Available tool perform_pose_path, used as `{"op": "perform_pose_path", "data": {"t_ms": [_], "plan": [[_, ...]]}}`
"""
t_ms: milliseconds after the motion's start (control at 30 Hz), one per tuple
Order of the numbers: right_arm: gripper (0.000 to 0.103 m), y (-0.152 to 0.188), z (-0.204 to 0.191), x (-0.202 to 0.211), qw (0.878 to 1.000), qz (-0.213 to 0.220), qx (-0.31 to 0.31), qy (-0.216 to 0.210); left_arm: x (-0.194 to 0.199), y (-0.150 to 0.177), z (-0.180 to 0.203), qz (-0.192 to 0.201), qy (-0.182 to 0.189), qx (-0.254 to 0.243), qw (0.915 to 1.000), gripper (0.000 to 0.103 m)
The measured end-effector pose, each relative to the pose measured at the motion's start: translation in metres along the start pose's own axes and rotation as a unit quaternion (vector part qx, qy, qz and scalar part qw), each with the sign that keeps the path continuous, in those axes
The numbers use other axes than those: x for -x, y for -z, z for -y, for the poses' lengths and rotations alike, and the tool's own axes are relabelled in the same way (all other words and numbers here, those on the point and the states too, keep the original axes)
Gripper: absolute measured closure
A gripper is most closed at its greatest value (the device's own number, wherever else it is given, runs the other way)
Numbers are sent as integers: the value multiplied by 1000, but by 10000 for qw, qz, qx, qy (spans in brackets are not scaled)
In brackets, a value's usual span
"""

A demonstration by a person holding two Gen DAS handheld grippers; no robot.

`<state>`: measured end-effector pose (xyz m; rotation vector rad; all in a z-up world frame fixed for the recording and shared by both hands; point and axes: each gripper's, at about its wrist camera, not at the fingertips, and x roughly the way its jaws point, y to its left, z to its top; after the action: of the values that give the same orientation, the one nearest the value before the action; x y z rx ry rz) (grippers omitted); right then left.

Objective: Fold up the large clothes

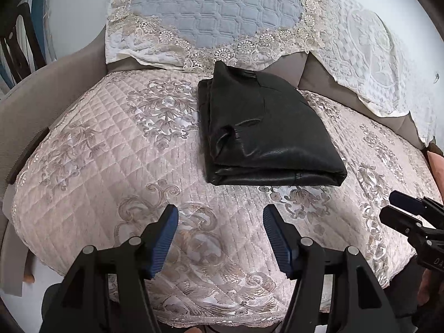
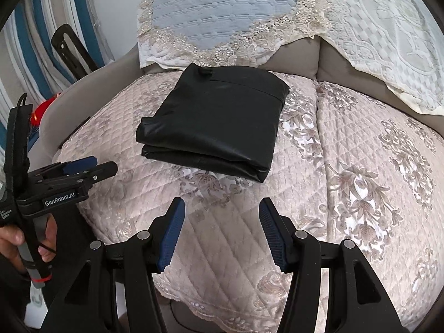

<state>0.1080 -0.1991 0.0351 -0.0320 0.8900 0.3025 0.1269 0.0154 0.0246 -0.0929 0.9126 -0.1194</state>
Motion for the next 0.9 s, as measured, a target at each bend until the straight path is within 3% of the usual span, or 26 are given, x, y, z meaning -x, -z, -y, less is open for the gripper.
{"op": "perform_pose_path", "data": {"t_ms": [900], "plan": [[46, 0, -1, -2, 10000, -28, 13, -14, 3, 1, 7, 59, -68, -148, 9999, 37]]}}
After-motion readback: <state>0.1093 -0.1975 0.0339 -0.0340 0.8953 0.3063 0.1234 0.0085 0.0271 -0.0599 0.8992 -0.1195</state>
